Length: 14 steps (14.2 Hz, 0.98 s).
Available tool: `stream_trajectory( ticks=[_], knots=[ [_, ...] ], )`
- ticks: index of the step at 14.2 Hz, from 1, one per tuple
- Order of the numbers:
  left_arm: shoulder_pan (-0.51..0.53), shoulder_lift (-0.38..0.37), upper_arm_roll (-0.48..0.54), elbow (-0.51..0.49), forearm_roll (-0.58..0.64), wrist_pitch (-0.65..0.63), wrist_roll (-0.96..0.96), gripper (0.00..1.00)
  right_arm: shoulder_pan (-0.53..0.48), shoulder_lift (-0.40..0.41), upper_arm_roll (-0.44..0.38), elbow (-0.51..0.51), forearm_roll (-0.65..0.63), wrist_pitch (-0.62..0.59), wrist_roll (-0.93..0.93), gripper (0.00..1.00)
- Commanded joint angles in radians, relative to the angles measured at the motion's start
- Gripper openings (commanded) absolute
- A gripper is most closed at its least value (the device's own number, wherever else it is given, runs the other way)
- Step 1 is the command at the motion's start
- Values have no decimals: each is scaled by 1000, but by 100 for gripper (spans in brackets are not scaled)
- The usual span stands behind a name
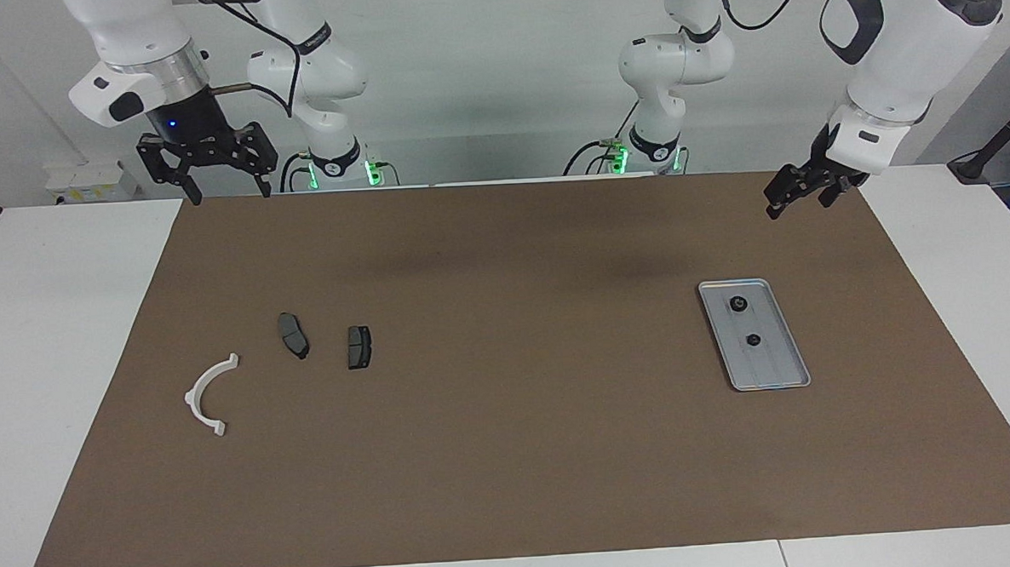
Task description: Place bearing gear from tray to pile
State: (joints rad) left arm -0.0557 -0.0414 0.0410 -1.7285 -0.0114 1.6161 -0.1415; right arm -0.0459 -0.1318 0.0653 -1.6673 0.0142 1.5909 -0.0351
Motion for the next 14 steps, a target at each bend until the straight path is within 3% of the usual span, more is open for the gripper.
stream_trajectory(
  ticks=[1,8,14],
  knots=[
    [13,-6,-7,4,8,-7,11,100,-14,-6,10,-3,10,-14,11,100],
    [10,-9,-1,-12,7,43,-17,100,-15,-5,11,-3,10,-14,11,100],
    [13,-8,0,-235,10,315,-3,100,-20,-6,10,-3,12,-22,6,100]
  ],
)
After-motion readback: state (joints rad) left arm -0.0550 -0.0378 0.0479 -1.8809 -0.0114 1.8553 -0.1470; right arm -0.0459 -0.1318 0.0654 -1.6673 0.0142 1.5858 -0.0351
